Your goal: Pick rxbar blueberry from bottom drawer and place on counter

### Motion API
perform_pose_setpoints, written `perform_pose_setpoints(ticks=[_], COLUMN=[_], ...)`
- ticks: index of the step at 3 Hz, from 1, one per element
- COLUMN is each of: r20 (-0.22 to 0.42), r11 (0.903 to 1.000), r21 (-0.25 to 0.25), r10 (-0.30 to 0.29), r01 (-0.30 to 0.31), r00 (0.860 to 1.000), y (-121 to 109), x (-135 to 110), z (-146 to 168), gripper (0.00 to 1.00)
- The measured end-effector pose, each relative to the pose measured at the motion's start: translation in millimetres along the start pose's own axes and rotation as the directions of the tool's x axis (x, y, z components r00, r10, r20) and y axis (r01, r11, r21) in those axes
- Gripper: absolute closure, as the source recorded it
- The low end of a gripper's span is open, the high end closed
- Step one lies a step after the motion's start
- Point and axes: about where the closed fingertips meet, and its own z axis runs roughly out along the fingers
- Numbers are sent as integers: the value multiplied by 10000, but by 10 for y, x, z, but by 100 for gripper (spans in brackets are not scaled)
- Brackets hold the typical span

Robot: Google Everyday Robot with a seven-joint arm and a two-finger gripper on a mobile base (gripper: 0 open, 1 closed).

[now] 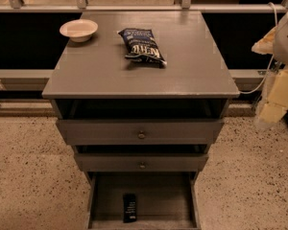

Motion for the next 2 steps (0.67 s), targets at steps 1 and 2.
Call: perform_pose_setpoints(ticks=[1, 2], r20=[0, 673], r11=[10000, 9904], r21=[0, 529], r10=[0, -1310], r01=[0, 1276], r00=[10000, 9891], y=[0, -96], x=[0, -762], z=[0, 106], gripper=[0, 0])
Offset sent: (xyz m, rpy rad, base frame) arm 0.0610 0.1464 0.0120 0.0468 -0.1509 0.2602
